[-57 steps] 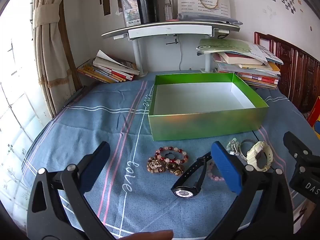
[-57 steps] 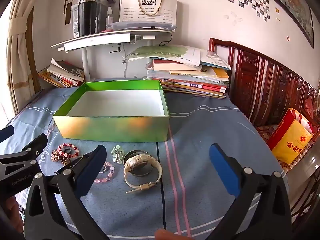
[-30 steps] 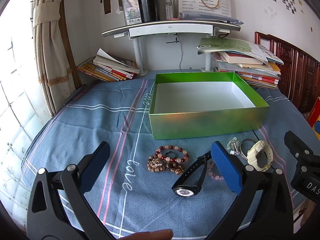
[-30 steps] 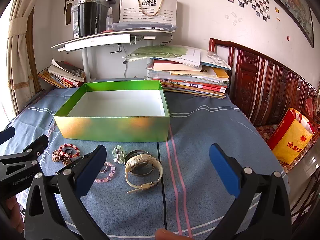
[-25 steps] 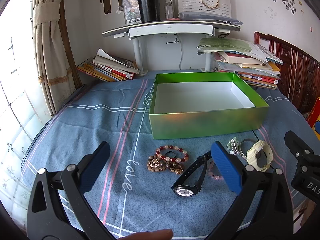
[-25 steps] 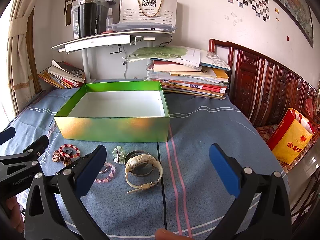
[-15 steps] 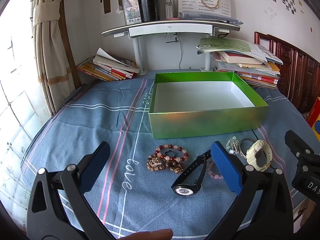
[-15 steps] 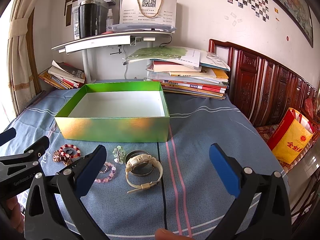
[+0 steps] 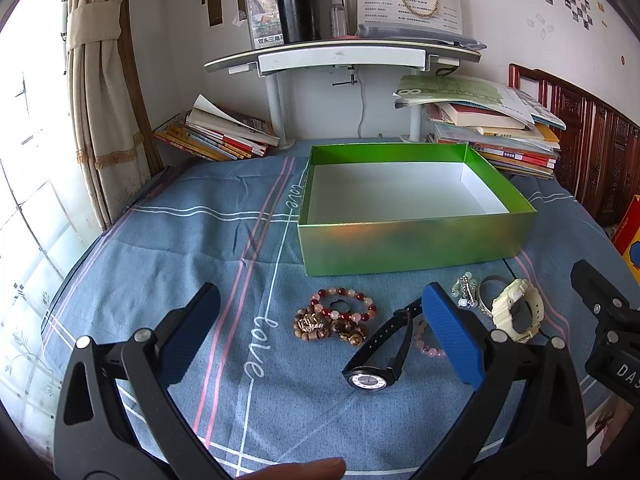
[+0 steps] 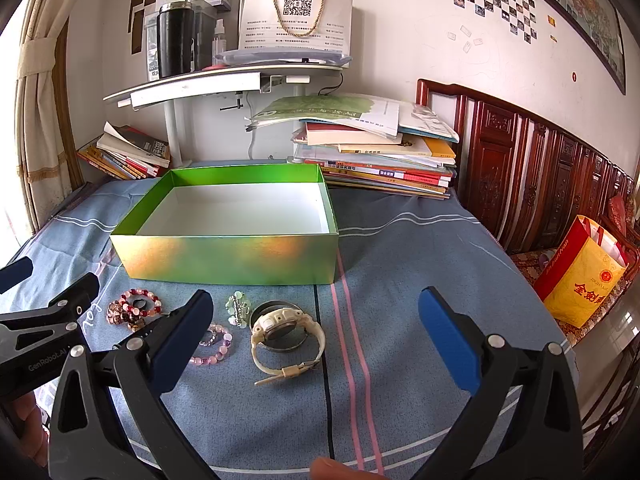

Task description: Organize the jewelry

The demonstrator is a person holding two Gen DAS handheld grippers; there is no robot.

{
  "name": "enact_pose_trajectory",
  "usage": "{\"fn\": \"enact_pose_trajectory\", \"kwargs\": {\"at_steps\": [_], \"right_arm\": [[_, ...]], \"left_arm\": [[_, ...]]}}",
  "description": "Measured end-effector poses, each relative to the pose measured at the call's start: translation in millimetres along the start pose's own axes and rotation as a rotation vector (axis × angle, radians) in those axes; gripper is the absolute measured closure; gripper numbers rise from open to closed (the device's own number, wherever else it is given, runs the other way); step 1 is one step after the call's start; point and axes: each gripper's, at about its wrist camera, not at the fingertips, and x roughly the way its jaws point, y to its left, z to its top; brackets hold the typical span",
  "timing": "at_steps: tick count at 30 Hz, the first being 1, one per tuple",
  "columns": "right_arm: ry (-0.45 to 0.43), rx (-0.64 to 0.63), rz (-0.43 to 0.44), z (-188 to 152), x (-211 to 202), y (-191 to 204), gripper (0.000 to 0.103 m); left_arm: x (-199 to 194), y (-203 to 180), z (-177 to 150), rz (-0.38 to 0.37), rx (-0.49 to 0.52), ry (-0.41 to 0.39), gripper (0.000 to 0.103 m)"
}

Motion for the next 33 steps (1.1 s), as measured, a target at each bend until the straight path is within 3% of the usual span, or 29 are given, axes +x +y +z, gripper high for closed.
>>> {"fn": "enact_pose_trajectory", "kwargs": {"at_steps": [33], "right_arm": [[-0.006, -0.003, -0.001, 1.4, -4.1, 1.0, 0.002]], "left_arm": [[-5.3, 1.8, -3.9, -0.004, -0.009, -0.001, 0.003]]}}
